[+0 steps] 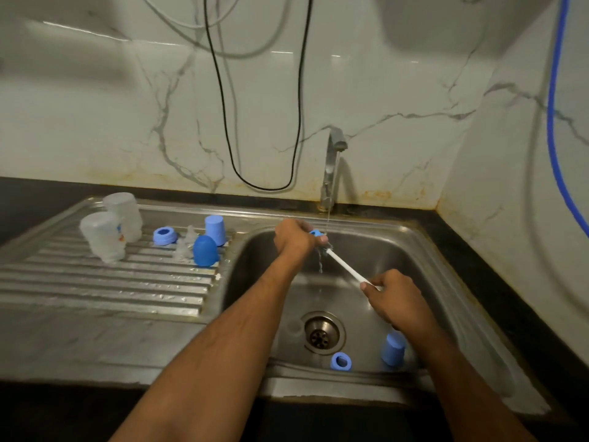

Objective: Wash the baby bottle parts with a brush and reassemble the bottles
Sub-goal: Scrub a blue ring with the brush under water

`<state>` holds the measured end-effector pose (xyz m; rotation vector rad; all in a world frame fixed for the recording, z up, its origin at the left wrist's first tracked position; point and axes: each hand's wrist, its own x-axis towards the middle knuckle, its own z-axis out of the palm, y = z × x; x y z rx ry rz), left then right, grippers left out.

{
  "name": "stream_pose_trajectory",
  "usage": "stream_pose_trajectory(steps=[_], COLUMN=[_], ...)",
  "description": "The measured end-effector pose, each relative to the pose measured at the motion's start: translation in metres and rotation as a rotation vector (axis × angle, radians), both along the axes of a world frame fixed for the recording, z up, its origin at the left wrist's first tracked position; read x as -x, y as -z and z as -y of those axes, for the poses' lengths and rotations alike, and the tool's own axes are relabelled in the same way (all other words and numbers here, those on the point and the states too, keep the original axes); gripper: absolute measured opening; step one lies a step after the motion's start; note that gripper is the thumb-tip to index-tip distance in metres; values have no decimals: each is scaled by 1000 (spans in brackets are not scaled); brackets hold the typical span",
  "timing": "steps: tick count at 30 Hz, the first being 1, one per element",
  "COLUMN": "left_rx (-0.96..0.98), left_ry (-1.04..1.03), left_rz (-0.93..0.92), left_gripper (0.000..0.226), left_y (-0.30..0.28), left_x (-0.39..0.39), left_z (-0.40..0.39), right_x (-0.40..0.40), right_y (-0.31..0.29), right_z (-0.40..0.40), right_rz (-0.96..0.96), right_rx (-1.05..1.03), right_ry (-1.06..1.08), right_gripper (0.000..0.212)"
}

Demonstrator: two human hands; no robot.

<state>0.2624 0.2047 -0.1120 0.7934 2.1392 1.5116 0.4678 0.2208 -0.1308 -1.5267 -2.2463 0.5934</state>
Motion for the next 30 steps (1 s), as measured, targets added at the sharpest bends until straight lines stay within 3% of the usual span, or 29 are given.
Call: stream_pose_trajectory(steps=[6,15,23,30], left_rx=[-75,-157,58,153], left_ry=[-45,-251,-367,-361], left_rz=[-195,-237,-362,-337], left_gripper=[35,37,32,29], left_y=[-24,-37,-9,12], left_x=[23,102,158,180], left_z=[44,130,198,205], right_x=[27,72,95,96], right_y=[-23,-45,-49,-45], right_z=[30,80,101,99], right_rz=[-75,-126,-125,-96], right_rx=[-46,-89,-98,-108], right_ry=[-51,-113,-115,-110], right_gripper=[25,23,21,23])
